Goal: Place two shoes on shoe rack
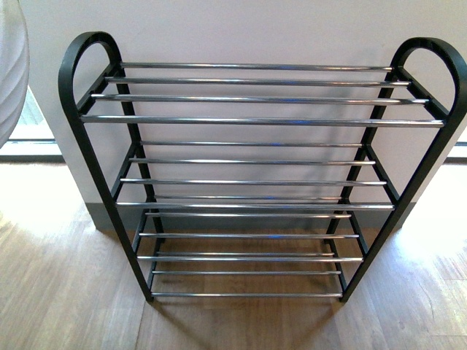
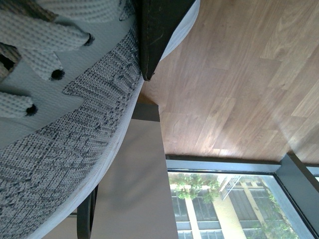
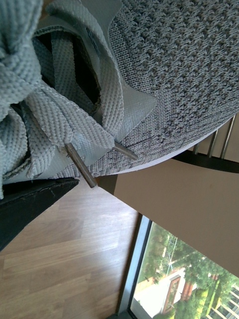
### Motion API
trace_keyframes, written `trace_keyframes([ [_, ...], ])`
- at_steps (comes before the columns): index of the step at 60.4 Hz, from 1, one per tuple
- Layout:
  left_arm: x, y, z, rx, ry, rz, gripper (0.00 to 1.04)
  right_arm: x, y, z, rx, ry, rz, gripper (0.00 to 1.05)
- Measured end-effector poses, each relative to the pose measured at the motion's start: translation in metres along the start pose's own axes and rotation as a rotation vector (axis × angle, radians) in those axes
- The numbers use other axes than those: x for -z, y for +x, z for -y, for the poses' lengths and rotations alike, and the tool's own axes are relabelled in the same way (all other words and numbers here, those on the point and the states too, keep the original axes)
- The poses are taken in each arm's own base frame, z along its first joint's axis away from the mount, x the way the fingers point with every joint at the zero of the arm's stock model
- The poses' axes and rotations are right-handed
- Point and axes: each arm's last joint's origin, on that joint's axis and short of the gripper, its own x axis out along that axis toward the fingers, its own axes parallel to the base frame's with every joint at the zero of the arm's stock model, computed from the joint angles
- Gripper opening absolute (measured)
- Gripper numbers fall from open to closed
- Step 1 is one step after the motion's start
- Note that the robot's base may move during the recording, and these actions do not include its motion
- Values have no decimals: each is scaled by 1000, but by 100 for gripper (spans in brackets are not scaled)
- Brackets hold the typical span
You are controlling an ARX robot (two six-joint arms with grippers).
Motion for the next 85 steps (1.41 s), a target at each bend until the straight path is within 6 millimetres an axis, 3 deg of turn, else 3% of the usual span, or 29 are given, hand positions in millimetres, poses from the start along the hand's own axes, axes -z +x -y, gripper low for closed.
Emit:
trace_keyframes([
  [85,0,0,0,2,1,0,2,0,0,0,0,4,1,1],
])
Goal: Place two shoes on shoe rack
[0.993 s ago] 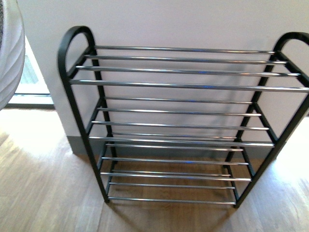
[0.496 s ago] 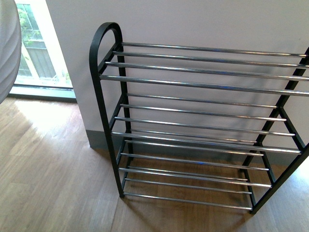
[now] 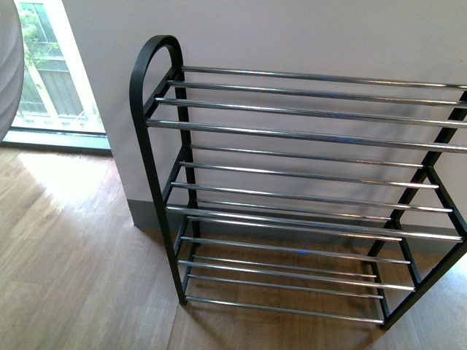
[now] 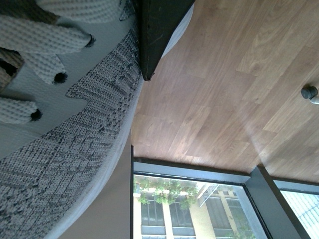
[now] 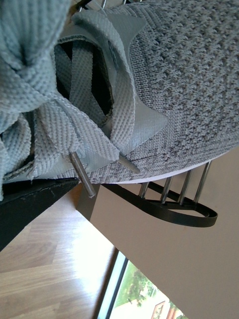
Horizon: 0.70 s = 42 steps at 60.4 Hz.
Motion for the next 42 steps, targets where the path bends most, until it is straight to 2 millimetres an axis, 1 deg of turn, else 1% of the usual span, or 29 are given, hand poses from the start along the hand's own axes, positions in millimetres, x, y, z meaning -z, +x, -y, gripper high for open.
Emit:
trace_keyframes([
  [5,0,0,0,1,0,0,2,0,0,0,-12,4,6,1],
  [7,0,0,0,0,0,0,2,-2,0,1,-82,46,61,1],
  [10,0,0,0,0,0,0,2,-4,1,4,-154,100,95,1],
  [15,0,0,0,1,0,0,2,-21,7,11,-170,139,139,1],
  [20,0,0,0,0,0,0,2,-46,18,18,-146,123,176,1],
  [25,0,0,0,-1,0,0,2,-78,36,26,-117,112,198,1],
  [27,0,0,0,0,0,0,2,-86,42,28,-105,110,201,1],
  [30,0,0,0,0,0,0,2,-103,59,31,-97,114,181,1],
  [32,0,0,0,0,0,0,2,-109,66,31,-96,114,173,1],
  [37,0,0,0,0,0,0,2,-122,98,28,-79,110,125,1],
  [39,0,0,0,0,0,0,2,-124,106,26,-81,109,106,1],
  [42,0,0,0,0,0,0,2,-125,127,20,-78,102,57,1],
])
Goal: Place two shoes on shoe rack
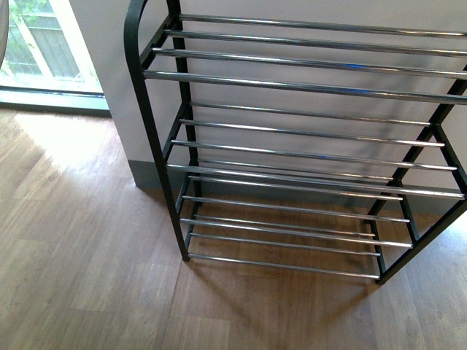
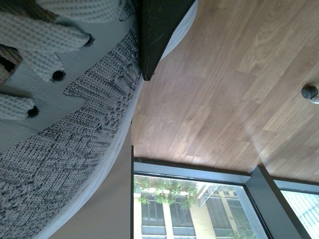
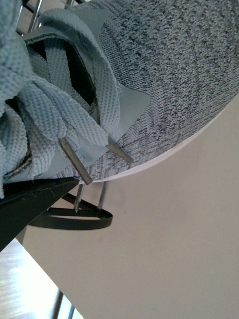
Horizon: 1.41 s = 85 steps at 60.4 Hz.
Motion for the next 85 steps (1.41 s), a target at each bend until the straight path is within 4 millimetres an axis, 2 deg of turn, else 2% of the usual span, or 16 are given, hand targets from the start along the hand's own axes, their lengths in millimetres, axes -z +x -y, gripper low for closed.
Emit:
trace_keyframes([
  [12,0,0,0,0,0,0,2,13,66,-11,21,-35,-193,1],
  [19,0,0,0,0,0,0,2,19,102,-8,60,-40,-302,1],
  [24,0,0,0,0,0,0,2,16,133,-1,106,-45,-346,1],
  [32,0,0,0,0,0,0,2,10,165,13,154,-54,-377,1],
  [41,0,0,0,0,0,0,2,11,187,30,211,-83,-410,1],
  [51,0,0,0,0,0,0,2,17,194,42,244,-150,-439,1],
  [63,0,0,0,0,0,0,2,19,194,42,237,-136,-447,2],
  [68,0,0,0,0,0,0,2,16,191,44,203,-132,-433,23],
  [74,0,0,0,0,0,0,2,15,179,48,129,-221,-395,41],
  [85,0,0,0,0,0,0,2,-5,128,61,-153,-415,-352,67],
])
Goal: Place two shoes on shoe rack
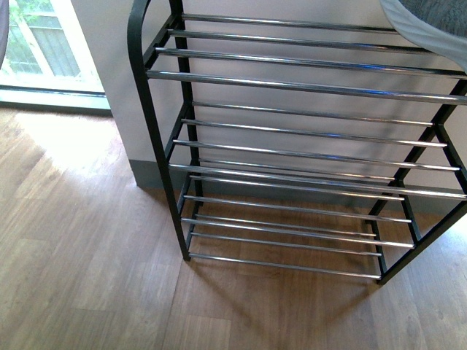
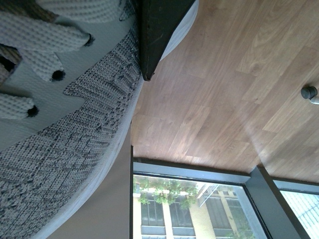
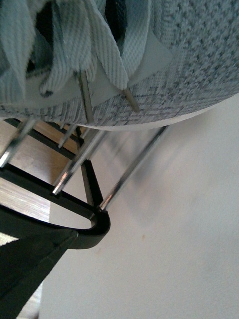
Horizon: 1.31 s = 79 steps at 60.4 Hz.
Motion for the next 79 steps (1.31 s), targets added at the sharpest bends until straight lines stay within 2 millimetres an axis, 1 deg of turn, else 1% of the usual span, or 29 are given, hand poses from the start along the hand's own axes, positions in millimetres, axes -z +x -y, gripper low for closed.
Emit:
trace_keyframes([
  [7,0,0,0,0,0,0,2,12,-46,18,-96,-15,18,86],
  [10,0,0,0,0,0,0,2,18,-59,25,-76,-29,13,93],
  [11,0,0,0,0,0,0,2,20,-64,29,-40,-46,10,96],
  [13,0,0,0,0,0,0,2,23,-70,33,24,-67,8,97],
  [15,0,0,0,0,0,0,2,24,-75,39,71,-78,20,96],
  [19,0,0,0,1,0,0,2,26,-81,46,137,-76,37,95],
  [25,0,0,0,0,0,0,2,25,-83,49,166,-55,60,95],
  [32,0,0,0,0,0,0,2,18,-82,48,199,-21,85,95],
  [36,0,0,0,-1,0,0,2,10,-79,44,213,3,102,95],
  [46,0,0,0,1,0,0,2,-12,-68,27,181,29,154,95],
  [53,0,0,0,0,0,0,2,-21,-60,21,170,35,175,95],
  [60,0,0,0,0,0,0,2,-19,-56,24,206,41,169,95],
  [66,0,0,0,0,0,0,2,-13,-57,33,245,72,167,95],
  [73,0,0,0,0,0,0,2,0,-63,45,244,147,173,95],
  [79,0,0,0,0,0,0,2,16,-73,46,238,194,168,95],
])
